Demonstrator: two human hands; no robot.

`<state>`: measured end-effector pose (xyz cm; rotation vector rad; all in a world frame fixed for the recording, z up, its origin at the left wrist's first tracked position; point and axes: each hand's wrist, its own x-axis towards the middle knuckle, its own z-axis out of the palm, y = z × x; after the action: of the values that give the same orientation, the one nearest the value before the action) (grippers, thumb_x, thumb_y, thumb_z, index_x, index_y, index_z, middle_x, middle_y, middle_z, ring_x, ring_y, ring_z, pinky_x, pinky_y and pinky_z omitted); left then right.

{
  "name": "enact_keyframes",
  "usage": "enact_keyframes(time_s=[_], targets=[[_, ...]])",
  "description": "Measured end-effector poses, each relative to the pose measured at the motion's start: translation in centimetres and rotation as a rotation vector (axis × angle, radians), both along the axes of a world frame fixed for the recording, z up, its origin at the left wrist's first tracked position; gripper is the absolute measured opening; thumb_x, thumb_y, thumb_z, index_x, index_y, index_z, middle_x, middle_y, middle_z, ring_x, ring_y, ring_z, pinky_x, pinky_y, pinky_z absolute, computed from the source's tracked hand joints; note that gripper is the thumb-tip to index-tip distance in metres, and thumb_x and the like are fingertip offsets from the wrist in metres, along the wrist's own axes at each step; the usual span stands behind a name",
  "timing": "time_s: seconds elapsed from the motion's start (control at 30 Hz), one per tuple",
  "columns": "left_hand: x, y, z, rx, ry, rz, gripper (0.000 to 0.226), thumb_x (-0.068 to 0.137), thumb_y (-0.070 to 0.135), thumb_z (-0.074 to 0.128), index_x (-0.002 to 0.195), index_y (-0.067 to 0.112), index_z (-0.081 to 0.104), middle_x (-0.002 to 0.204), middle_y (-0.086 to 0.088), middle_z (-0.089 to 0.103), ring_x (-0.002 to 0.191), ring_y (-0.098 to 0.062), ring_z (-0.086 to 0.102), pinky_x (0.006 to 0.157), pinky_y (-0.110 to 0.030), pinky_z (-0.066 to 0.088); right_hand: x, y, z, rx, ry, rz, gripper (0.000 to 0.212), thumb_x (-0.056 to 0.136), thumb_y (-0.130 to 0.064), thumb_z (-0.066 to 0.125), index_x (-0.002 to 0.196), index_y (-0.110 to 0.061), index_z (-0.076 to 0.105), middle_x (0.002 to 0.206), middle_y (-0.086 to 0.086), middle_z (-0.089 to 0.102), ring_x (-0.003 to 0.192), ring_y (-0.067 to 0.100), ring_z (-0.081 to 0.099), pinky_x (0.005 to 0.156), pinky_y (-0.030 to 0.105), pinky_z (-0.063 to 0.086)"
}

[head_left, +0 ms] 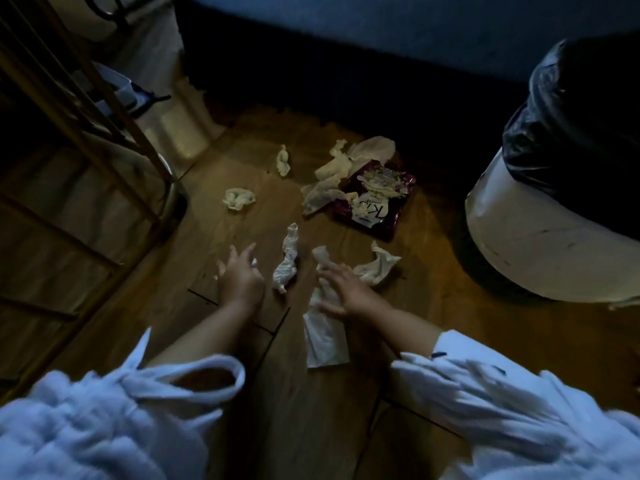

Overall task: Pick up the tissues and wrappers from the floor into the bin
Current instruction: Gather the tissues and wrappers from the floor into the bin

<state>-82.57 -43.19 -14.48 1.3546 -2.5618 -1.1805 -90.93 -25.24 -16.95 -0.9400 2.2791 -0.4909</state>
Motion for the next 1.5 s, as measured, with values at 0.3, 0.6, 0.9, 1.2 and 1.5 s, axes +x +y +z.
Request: enact_keyframes(time_s=[0.3, 0.6, 0.9, 1.2, 1.5], targets=[[-2.6, 1.9, -3.2, -0.009, -0.385, -0.327, 0.065, 0.091, 0.055, 0.039, 0.147, 0.036, 0.013, 0.157, -0.014, -0.011, 0.139, -0.049, -0.012, 0.113, -0.056, 0.006, 3.2, 6.8, -0.8, 0.000, 0.199, 0.346, 0.054, 0.092, -0.013, 0.048, 0.143, -0.009, 0.030, 0.151, 0.014, 0.025, 0.138, 0.032, 0.021, 0.114, 0.046, 0.025], [-1.0, 5.9, -3.8, -0.183, -0.059, -0.381, 0.047, 0.093, 0.010, 0.046, 0.139, 0.012, 0.038, 0.147, -0.009, 0.032, 0.135, -0.027, 0.025, 0.109, -0.037, 0.027, -2.5, 7.0, -1.7, 0.143, 0.169, -0.249, 0.050, 0.093, -0.045, 0.044, 0.138, -0.029, 0.031, 0.148, 0.003, 0.018, 0.134, 0.028, 0.024, 0.105, 0.043, 0.034], [-2.7, 9.3, 3.0, 0.129, 0.327, -0.292, 0.037, 0.091, 0.006, 0.040, 0.128, 0.010, 0.045, 0.110, -0.009, 0.051, 0.100, -0.025, 0.051, 0.078, -0.030, 0.038, 0.8, 9.9, 4.4, -0.407, 0.249, -0.337, 0.025, 0.094, -0.039, 0.037, 0.107, -0.022, 0.050, 0.094, -0.004, 0.051, 0.076, 0.006, 0.051, 0.068, 0.028, 0.046], [-9.7, 16.5, 18.8, 0.352, 0.748, -0.598, 0.023, 0.096, 0.015, 0.040, 0.085, 0.025, 0.058, 0.075, 0.003, 0.055, 0.064, -0.010, 0.052, 0.056, -0.021, 0.040, -5.6, 18.6, 24.7, -0.922, 0.780, -0.894, 0.014, 0.091, -0.014, 0.041, 0.101, -0.010, 0.049, 0.101, 0.010, 0.051, 0.093, 0.015, 0.050, 0.086, 0.020, 0.040], [-18.4, 25.6, 23.7, 0.001, 0.505, -0.873, 0.021, 0.099, 0.026, 0.036, 0.098, 0.011, 0.051, 0.097, -0.004, 0.051, 0.085, -0.014, 0.047, 0.071, -0.024, 0.035, -11.5, 24.7, 24.8, -0.390, 0.591, -1.020, 0.016, 0.092, -0.011, 0.045, 0.102, -0.006, 0.056, 0.108, 0.018, 0.055, 0.098, 0.034, 0.054, 0.077, 0.033, 0.040]])
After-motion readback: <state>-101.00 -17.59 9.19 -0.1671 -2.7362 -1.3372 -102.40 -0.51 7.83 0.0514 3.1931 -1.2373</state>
